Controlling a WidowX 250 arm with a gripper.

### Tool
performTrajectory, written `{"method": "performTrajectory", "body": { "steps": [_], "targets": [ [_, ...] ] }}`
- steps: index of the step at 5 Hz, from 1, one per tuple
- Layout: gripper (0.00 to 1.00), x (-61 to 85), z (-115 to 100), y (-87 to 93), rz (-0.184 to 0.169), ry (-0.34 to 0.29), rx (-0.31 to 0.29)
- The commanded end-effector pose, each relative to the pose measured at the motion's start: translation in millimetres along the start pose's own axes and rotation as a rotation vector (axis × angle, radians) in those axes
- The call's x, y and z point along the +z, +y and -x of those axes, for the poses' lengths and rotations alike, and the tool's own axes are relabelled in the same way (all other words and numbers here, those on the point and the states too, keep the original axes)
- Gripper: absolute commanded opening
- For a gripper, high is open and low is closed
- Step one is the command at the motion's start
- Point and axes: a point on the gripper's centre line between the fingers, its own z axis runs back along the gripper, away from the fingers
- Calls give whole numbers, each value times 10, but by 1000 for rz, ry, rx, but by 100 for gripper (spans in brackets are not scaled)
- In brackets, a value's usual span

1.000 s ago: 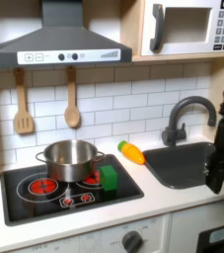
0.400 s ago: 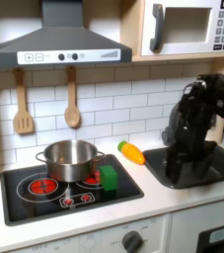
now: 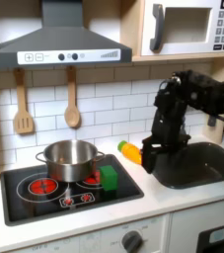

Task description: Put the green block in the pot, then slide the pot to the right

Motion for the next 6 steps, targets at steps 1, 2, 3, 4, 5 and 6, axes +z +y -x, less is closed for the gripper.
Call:
{"method": "performTrajectory", "body": {
  "steps": [1,2,3,4,5,6],
  "targets": [
    [100,-99,-341,148,-21,-19,5],
    [100,-146,-516,209,-28,-19,13],
    [100,-208,-672,268,-33,-23,14],
    [100,-294,-779,331,-42,-21,15],
    [100,-378,-885,368,-44,-21,20],
    [100,-479,-928,423,-53,-8,28]
  ]
}}
